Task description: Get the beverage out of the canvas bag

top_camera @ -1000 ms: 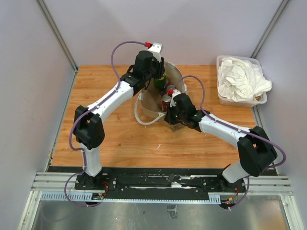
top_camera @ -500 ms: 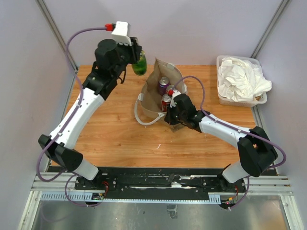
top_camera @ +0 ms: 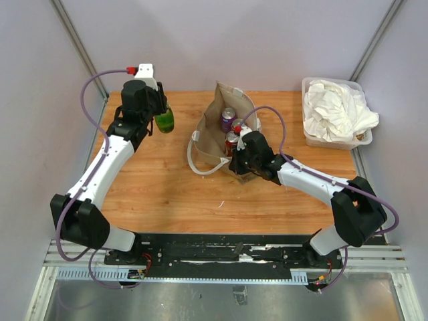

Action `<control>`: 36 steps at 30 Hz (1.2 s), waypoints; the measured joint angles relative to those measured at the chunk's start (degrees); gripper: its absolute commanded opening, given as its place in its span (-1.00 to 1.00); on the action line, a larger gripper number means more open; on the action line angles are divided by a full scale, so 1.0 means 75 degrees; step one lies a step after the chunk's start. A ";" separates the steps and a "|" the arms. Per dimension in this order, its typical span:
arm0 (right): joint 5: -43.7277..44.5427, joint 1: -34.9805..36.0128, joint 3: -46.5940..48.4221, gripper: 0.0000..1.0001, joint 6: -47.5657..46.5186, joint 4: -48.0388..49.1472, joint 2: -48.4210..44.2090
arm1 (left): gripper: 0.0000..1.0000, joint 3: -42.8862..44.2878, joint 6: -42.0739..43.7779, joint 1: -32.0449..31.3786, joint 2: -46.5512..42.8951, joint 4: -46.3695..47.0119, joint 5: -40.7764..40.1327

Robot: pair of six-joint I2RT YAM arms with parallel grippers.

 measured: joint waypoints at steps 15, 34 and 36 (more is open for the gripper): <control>-0.0070 0.0000 0.0003 -0.97 0.0000 0.0090 0.0140 | -0.99 -0.1355 -0.0458 -0.0012 0.0892 0.0941 0.0743; -0.0102 0.0012 0.0000 -0.96 0.0020 0.0085 0.0137 | -0.81 -0.3267 -0.0096 -0.0428 0.0997 0.2891 0.1075; -0.0102 0.0012 -0.0029 -0.93 0.0029 0.0087 0.0111 | -0.58 -0.3281 -0.0035 -0.0539 0.1000 0.2964 0.1055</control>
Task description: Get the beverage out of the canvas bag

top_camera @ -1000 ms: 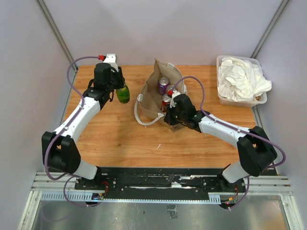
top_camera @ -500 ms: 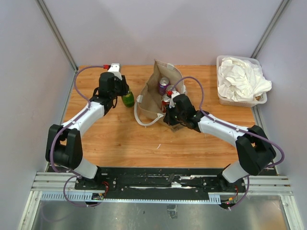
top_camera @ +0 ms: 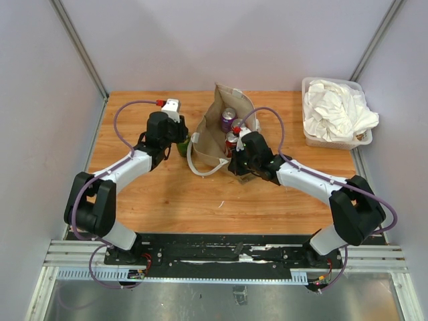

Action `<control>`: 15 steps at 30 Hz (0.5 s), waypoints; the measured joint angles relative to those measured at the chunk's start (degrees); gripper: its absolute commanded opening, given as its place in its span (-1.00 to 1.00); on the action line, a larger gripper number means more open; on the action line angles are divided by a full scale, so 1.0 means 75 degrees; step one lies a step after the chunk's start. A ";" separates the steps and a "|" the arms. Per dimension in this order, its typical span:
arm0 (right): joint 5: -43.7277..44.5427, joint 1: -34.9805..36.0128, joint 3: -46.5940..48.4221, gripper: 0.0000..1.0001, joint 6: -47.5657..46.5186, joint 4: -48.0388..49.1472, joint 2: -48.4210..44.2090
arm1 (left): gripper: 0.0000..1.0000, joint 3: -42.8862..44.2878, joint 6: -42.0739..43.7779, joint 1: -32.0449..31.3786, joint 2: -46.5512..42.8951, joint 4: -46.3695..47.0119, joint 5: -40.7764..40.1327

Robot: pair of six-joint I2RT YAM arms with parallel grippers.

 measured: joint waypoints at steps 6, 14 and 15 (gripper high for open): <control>-0.0023 0.0003 -0.0064 -0.72 0.0058 0.0003 -0.0087 | 0.99 0.0003 0.0134 -0.0236 0.0012 0.0335 -0.0221; -0.0114 0.0015 -0.0070 -0.70 0.0085 0.0006 -0.0090 | 0.99 0.0134 0.0128 -0.0248 -0.0157 0.0536 -0.0673; -0.0111 0.0017 -0.0070 -0.71 0.0087 0.0006 -0.0093 | 0.99 0.0163 0.0128 -0.0248 -0.0230 0.0504 -0.0705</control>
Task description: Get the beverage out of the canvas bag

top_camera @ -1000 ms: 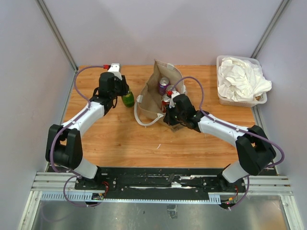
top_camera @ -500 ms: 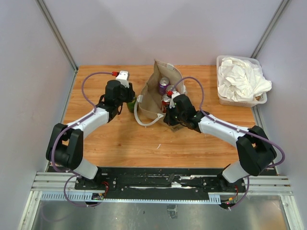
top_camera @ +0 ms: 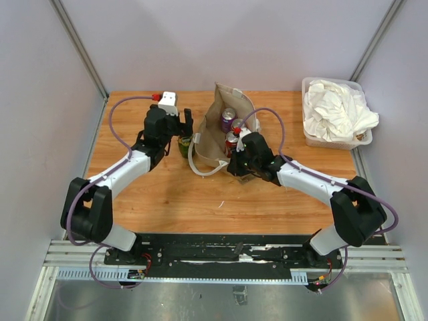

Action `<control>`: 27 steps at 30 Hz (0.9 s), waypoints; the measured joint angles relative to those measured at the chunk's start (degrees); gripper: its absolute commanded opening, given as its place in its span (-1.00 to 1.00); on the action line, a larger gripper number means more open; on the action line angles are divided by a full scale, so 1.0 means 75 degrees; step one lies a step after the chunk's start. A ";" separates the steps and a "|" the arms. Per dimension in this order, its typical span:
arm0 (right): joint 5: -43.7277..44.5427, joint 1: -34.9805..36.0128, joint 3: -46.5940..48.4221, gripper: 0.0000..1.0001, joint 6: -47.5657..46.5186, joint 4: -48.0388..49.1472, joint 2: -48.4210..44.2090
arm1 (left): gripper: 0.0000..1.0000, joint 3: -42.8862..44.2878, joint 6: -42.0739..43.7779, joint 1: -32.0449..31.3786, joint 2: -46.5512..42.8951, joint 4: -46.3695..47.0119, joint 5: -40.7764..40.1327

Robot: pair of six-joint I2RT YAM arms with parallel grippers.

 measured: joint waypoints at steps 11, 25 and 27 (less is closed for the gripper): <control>-0.0003 0.0006 -0.0090 -0.58 0.0029 -0.0035 -0.0189 | 0.99 0.1250 0.0731 -0.1221 -0.1241 -0.0469 -0.0425; 0.0073 0.0029 -0.0224 -0.36 0.0044 -0.0373 -0.0600 | 0.99 0.2474 0.1043 -0.2532 0.0428 -0.1311 0.0230; 0.0137 0.0029 -0.0318 -0.34 0.0041 -0.0463 -0.0775 | 0.99 0.2597 0.1000 -0.2535 0.0836 -0.1565 0.0163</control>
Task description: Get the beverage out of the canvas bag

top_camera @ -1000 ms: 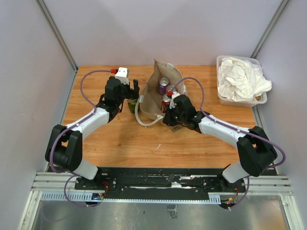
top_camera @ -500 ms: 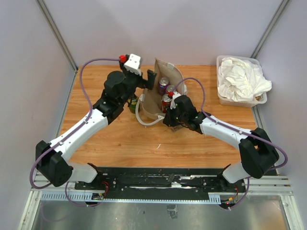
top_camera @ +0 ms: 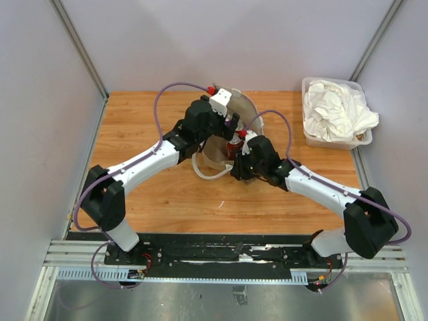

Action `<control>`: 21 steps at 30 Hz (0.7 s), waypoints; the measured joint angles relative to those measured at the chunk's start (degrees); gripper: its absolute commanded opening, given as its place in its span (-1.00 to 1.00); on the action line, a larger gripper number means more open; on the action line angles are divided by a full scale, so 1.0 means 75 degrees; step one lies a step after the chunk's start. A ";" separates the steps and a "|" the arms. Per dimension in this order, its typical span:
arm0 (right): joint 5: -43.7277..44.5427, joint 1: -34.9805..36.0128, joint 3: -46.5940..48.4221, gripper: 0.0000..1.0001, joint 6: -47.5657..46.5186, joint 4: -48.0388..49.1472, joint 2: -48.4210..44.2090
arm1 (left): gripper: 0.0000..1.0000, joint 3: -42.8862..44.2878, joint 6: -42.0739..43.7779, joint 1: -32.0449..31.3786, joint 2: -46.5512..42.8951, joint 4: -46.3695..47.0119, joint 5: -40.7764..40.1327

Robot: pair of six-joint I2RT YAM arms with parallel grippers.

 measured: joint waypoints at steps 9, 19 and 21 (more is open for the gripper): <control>0.0184 0.0000 -0.0102 -0.28 -0.0020 -0.0271 -0.0294 | 0.99 0.0959 -0.0035 0.0000 0.1157 -0.0711 -0.0507; 0.0230 0.0000 -0.0102 -0.26 -0.0029 -0.0274 -0.0283 | 0.99 0.1212 -0.0294 -0.0023 0.1821 -0.1352 -0.0839; 0.0230 0.0000 -0.0102 -0.26 -0.0029 -0.0274 -0.0268 | 0.99 0.1212 -0.0379 -0.0038 0.1833 -0.1483 -0.0842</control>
